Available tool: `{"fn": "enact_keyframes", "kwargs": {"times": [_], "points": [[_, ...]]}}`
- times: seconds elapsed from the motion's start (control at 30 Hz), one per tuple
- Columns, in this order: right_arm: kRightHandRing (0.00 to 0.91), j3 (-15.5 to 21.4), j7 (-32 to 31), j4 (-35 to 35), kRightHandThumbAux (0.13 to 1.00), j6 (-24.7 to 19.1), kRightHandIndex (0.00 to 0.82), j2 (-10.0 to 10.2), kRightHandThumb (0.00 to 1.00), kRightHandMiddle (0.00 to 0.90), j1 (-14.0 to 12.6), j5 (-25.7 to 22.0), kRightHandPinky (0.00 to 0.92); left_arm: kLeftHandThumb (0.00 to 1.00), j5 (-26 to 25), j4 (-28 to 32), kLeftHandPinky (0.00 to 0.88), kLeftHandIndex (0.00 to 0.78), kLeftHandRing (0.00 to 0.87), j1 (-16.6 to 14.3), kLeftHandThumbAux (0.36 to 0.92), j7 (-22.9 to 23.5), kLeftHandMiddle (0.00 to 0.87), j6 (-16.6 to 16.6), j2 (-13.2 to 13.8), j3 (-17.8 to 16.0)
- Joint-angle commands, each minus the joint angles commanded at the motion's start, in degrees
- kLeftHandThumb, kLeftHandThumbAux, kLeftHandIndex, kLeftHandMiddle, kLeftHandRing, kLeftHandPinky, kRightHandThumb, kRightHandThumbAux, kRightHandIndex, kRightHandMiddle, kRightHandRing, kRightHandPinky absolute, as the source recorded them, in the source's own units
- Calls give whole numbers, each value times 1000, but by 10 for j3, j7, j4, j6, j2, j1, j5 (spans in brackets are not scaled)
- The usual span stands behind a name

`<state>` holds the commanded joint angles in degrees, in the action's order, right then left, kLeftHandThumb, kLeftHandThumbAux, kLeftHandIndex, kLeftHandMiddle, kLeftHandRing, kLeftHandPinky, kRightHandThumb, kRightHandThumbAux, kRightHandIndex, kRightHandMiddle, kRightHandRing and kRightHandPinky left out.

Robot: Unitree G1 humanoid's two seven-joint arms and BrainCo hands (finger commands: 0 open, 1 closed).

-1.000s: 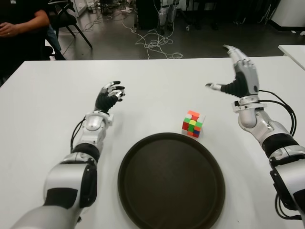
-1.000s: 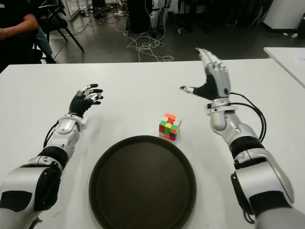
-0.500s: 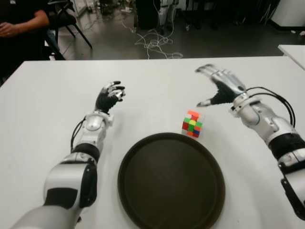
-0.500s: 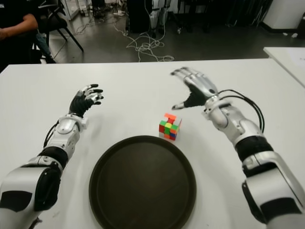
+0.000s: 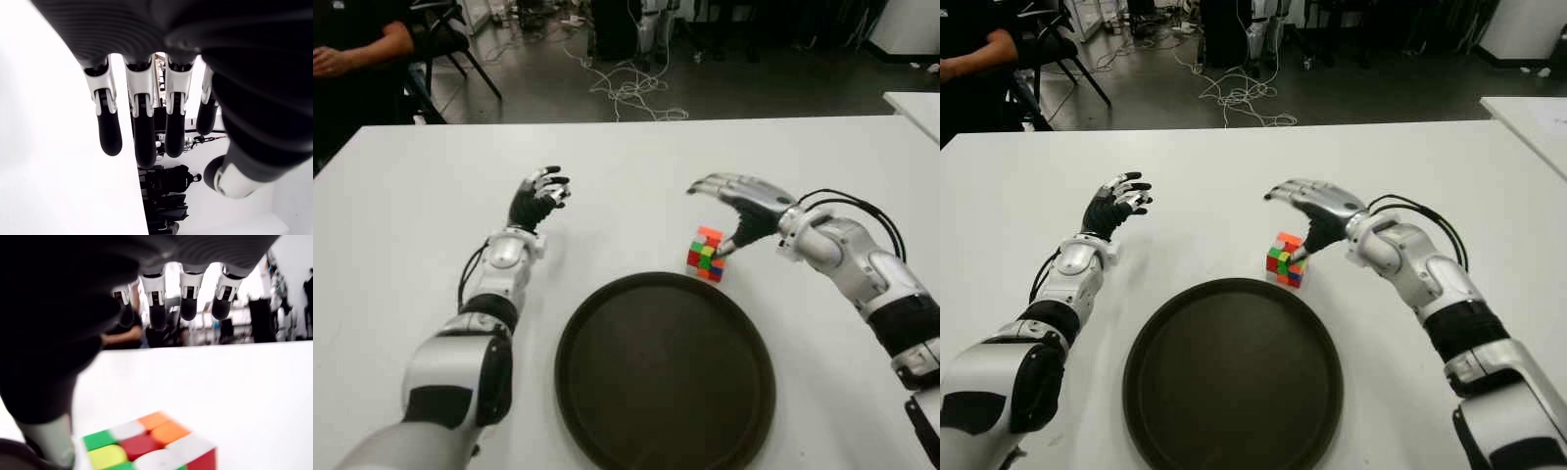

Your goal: Pick up the Rubik's Cube and put it in the plate

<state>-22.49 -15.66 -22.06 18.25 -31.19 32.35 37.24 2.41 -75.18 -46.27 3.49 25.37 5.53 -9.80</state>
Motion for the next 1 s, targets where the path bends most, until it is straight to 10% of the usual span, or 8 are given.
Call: {"fn": "enact_keyframes", "kwargs": {"times": [1.0], "points": [[0,29,63,100,820,-111,0,-7,0,0,-36,73,13,252,5,-3,333,225,323,-4,739,0,303,-10,3,4]]}}
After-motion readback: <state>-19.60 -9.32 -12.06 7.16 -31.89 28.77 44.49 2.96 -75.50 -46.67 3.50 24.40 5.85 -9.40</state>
